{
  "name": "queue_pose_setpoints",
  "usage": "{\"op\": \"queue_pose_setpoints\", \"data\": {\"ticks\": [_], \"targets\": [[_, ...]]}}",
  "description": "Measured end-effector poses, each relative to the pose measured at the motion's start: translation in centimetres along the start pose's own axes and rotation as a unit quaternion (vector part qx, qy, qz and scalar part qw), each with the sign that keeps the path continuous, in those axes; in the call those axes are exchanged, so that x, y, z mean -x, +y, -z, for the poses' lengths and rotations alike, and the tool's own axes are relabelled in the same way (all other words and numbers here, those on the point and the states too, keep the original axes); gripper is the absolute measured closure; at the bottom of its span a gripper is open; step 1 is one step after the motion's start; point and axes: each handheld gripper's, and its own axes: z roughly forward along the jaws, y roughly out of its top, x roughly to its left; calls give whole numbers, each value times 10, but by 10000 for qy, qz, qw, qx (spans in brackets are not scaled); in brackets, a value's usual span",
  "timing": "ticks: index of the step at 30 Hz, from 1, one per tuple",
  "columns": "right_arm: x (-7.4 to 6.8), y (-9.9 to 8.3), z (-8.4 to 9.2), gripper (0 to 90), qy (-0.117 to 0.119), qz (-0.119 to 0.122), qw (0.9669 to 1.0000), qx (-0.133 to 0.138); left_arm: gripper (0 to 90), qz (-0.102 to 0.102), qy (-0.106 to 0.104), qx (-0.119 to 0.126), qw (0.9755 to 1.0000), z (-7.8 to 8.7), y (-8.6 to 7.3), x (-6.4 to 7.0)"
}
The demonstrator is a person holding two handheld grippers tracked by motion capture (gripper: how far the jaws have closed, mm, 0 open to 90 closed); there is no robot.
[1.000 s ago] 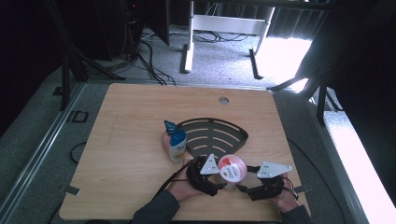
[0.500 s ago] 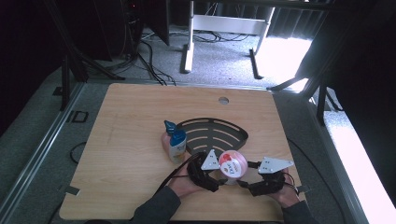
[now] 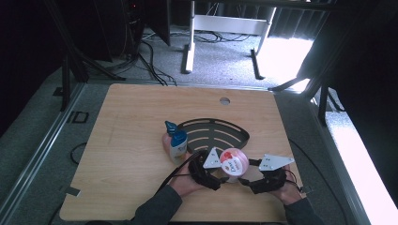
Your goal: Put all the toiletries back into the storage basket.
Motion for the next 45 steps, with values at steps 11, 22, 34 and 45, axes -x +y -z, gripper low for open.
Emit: {"op": "queue_pose_setpoints", "data": {"ticks": [11,22,34,45], "targets": [[9,7,-1,234,78,-30,9999,84,221,74,63,74,9999,4,5,-7],[16,11,-3,234,72,-60,9999,95,221,101,107,29,9999,3,10,-14],[26,12,-2,234,72,-102,9998,166,222,130,139,63,9998,-1,16,-20],[34,16,-5,233,86,-131,9997,174,222,118,226,49,9997,-2,21,-26]]}}
